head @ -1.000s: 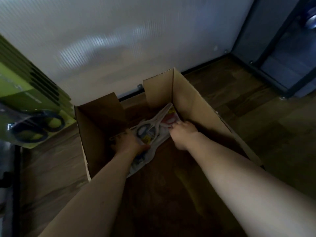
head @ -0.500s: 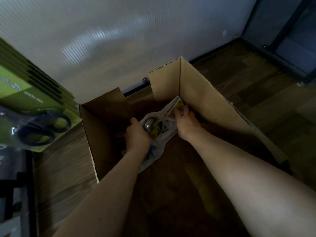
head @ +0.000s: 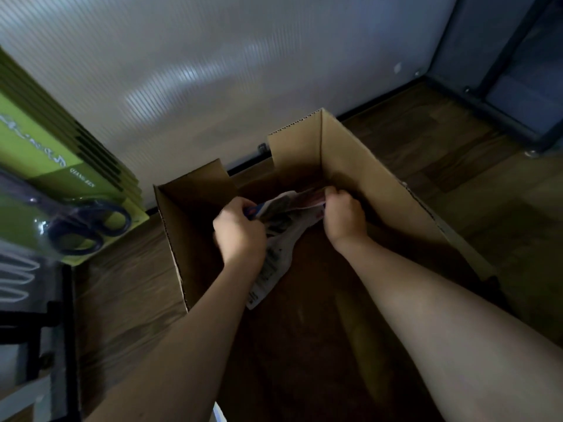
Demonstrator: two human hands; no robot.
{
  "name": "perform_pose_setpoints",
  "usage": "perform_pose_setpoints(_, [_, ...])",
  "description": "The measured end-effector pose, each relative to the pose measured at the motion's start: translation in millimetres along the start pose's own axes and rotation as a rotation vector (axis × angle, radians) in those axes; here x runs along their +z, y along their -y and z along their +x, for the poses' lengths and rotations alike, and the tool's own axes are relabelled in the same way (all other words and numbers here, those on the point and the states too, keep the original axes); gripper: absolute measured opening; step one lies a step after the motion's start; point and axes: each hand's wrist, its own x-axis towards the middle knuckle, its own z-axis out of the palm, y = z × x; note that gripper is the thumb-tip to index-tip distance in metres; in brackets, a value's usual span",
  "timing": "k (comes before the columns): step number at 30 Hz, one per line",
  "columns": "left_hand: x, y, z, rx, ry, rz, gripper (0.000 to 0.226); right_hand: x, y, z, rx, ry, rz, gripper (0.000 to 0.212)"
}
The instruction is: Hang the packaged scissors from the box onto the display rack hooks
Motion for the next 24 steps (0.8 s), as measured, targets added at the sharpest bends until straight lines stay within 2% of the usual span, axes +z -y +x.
perform_pose_setpoints(4, [-8,-6,-9,0.057,-0.064,-0.049,0.029,-22,3,-5,0.111,-0.165,0.069,0.024])
perform_pose_setpoints(7, [-19,-10,-12,0.062,-0.131,-0.101,0.028,-37,5,-12,0.109,-0.232,0.155,0.02])
perform_pose_setpoints(11, [-32,-15,-20,0.132,-0.12,-0.109,0.03,-48,11,-21,0.094,-0.174,0.229,0.032])
perform_pose_setpoints(16, [-42,-20,-30,0.205,-0.057,-0.038,0.031,-61,5,-35,0.037,-0.069,0.257,0.026])
perform_pose_setpoints(21, [-48,-20,-34,0.204,-0.067,-0.011,0.029,-72,4,-37,0.034,-0.049,0.496,0.02])
perform_pose_setpoints(24, [-53,-16,-36,0.183,-0.052,-0.042,0.026,-82,6,-39,0.081,0.025,0.663,0.018])
